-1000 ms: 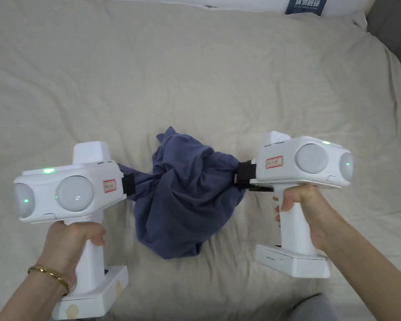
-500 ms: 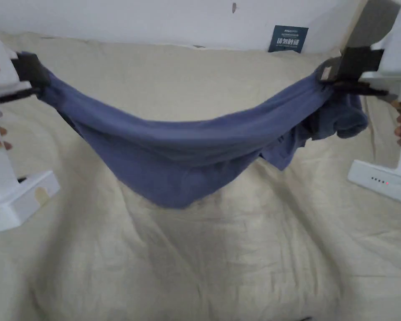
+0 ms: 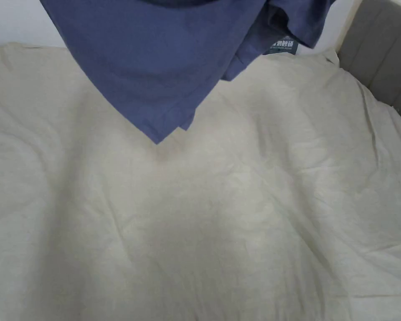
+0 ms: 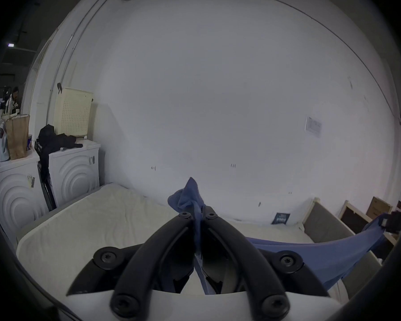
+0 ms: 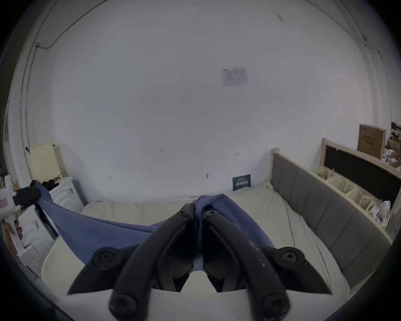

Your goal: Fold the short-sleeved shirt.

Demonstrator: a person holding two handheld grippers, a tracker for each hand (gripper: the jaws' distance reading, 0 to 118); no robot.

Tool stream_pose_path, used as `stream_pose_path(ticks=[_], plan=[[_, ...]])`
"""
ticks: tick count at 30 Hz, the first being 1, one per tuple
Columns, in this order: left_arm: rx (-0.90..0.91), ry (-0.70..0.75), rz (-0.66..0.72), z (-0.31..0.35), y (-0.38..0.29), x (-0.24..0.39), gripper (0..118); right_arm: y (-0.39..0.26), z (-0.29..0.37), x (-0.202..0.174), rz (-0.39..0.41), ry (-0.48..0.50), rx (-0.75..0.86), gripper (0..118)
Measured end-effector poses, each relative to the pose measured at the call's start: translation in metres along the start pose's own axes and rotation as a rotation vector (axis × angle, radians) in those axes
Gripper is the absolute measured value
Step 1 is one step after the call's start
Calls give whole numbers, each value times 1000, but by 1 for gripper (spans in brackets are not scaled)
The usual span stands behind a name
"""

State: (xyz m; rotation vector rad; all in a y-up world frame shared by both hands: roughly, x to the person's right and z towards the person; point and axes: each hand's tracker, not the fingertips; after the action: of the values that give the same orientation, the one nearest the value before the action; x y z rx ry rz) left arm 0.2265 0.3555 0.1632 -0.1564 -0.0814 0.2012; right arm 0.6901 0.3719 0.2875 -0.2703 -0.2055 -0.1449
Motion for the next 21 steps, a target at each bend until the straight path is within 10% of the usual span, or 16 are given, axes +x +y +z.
stream_pose_path(ticks=[8, 21], plan=[[-106, -2, -14, -26, -62, -13, 4, -51, -40, 13, -13, -16, -102, 8], [-491, -6, 17, 65, -332, -101, 4, -335, -6, 57, -63, 23, -492, 8]])
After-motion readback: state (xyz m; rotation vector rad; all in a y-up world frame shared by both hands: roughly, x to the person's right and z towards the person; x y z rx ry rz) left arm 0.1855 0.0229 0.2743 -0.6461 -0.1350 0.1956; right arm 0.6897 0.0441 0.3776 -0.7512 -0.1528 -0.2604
